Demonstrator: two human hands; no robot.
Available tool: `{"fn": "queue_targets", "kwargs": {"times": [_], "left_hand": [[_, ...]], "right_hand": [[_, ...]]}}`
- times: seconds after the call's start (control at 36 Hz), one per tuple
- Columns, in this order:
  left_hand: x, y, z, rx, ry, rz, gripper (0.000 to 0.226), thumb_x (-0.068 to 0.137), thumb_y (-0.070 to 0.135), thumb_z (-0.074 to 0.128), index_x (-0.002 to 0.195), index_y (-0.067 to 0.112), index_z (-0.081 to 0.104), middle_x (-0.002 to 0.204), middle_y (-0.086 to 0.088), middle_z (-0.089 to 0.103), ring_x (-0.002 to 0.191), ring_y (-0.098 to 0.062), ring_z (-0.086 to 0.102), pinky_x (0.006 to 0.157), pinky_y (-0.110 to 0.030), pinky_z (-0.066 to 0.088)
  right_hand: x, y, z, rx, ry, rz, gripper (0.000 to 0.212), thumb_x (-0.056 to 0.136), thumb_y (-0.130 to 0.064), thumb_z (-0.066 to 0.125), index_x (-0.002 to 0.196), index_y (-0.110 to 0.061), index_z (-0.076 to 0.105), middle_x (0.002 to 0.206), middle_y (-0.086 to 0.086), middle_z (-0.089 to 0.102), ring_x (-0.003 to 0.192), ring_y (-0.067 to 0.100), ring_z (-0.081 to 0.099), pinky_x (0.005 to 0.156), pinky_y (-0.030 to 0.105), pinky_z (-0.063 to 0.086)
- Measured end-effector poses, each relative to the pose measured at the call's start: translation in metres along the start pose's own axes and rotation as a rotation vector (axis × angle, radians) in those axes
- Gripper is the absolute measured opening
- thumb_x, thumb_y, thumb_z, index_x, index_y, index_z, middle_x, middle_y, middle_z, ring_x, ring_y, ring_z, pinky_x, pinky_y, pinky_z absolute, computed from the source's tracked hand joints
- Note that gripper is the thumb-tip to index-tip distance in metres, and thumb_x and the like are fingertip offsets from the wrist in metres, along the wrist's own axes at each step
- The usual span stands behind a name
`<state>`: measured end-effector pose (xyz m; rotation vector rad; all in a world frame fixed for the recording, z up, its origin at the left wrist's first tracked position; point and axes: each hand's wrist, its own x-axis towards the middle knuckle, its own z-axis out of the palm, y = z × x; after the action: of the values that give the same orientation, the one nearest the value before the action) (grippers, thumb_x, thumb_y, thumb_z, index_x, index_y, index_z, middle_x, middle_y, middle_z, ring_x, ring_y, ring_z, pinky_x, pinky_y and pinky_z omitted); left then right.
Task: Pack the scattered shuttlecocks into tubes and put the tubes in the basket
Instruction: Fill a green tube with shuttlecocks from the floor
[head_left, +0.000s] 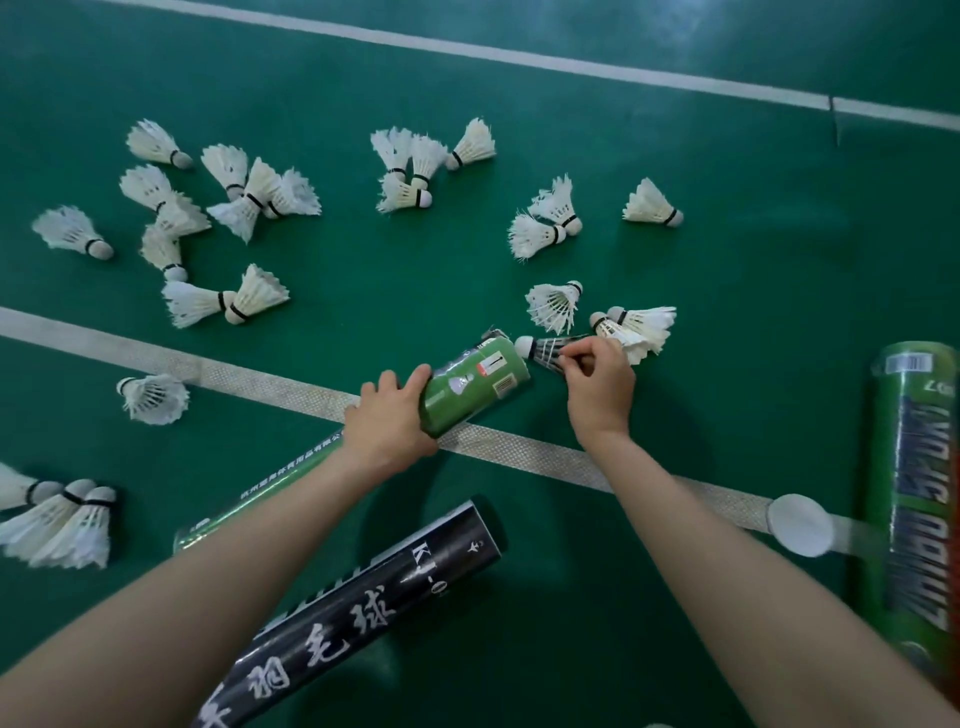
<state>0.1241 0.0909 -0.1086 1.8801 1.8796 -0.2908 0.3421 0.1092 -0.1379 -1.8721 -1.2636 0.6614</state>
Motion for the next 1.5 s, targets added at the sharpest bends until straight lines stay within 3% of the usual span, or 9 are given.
{"fn": "queue_targets", "kwargs": {"times": [0.17,0.36,0.53,0.61,0.86,1.03,1.19,1.33,1.5], "left_hand": [[-0.004,-0.014,-0.003,-0.026,0.026,0.011,0.090,0.073,0.032,0.075,0.146,0.032,0.022,0.121,-0.009,0.040,0.109,-0.030,0.041,0.091,-0.045,0.044],[-0.021,-0.014,-0.001,-0.047,0.069,0.105,0.090,0.071,0.031,0.076,0.146,0.033,0.025,0.124,-0.007,0.041,0.111,-0.029,0.040,0.095,-0.042,0.039],[-0.031,-0.017,-0.003,-0.053,0.103,0.106,0.091,0.069,0.033,0.077,0.146,0.032,0.027,0.122,-0.008,0.042,0.109,-0.030,0.042,0.095,-0.045,0.041],[-0.036,-0.017,-0.008,-0.066,0.122,0.114,0.090,0.069,0.034,0.076,0.145,0.032,0.027,0.120,-0.007,0.042,0.109,-0.030,0.042,0.093,-0.045,0.043],[-0.064,-0.044,-0.053,-0.011,0.134,0.117,0.090,0.071,0.036,0.074,0.147,0.032,0.024,0.119,-0.006,0.042,0.110,-0.028,0.042,0.092,-0.042,0.044],[-0.074,-0.076,-0.084,-0.139,0.111,0.029,0.095,0.068,0.038,0.076,0.146,0.036,0.022,0.109,-0.002,0.040,0.105,-0.025,0.042,0.089,-0.041,0.047],[-0.078,-0.126,-0.080,-0.164,0.145,-0.040,0.096,0.067,0.044,0.074,0.147,0.036,0.021,0.116,0.000,0.043,0.108,-0.023,0.043,0.087,-0.039,0.048],[-0.075,-0.185,-0.073,-0.164,0.161,-0.147,0.093,0.067,0.051,0.071,0.145,0.040,0.022,0.119,0.002,0.044,0.110,-0.021,0.044,0.077,-0.034,0.047],[-0.070,-0.247,-0.068,-0.249,0.186,-0.344,0.091,0.067,0.052,0.072,0.143,0.039,0.024,0.100,-0.001,0.043,0.095,-0.023,0.043,0.072,-0.032,0.041]], "right_hand": [[-0.026,-0.013,-0.013,0.201,-0.081,-0.063,0.024,0.087,0.007,0.058,0.102,-0.011,0.056,0.115,0.005,0.051,0.091,0.016,0.064,0.085,0.022,0.053],[-0.049,-0.036,-0.012,0.415,-0.311,0.158,0.024,0.101,-0.016,0.040,0.124,-0.018,0.047,0.092,-0.003,0.058,0.073,0.003,0.052,0.065,0.012,0.043],[-0.056,-0.059,-0.019,0.422,-0.476,0.111,0.048,0.105,-0.033,0.027,0.150,-0.022,0.018,0.126,-0.027,0.042,0.100,-0.026,0.039,0.088,-0.002,0.025],[-0.054,-0.068,-0.023,0.439,-0.521,0.105,0.055,0.103,-0.041,0.026,0.153,-0.026,0.010,0.157,-0.010,0.020,0.116,-0.016,0.024,0.103,0.012,0.015],[-0.060,-0.113,-0.016,0.489,-0.723,0.141,0.069,0.094,-0.060,0.020,0.152,-0.032,-0.005,0.159,-0.009,0.011,0.140,0.003,0.014,0.108,0.025,0.010],[-0.055,-0.160,0.007,0.396,-0.647,0.069,0.061,0.098,-0.055,0.024,0.152,-0.032,0.010,0.157,-0.004,0.023,0.142,0.016,0.025,0.114,0.035,0.016],[-0.056,-0.186,0.049,0.172,-0.865,-0.010,0.058,0.098,-0.048,0.039,0.148,-0.025,0.020,0.126,-0.002,0.058,0.124,0.016,0.046,0.111,0.039,0.028],[-0.055,-0.201,0.118,0.077,-0.889,0.000,0.044,0.097,-0.046,0.044,0.134,-0.024,0.044,0.123,-0.003,0.059,0.116,0.016,0.053,0.106,0.045,0.040],[-0.050,-0.226,0.207,0.006,-0.770,-0.103,0.027,0.098,-0.028,0.048,0.120,-0.016,0.059,0.125,0.004,0.055,0.107,0.015,0.053,0.092,0.028,0.042]]}}
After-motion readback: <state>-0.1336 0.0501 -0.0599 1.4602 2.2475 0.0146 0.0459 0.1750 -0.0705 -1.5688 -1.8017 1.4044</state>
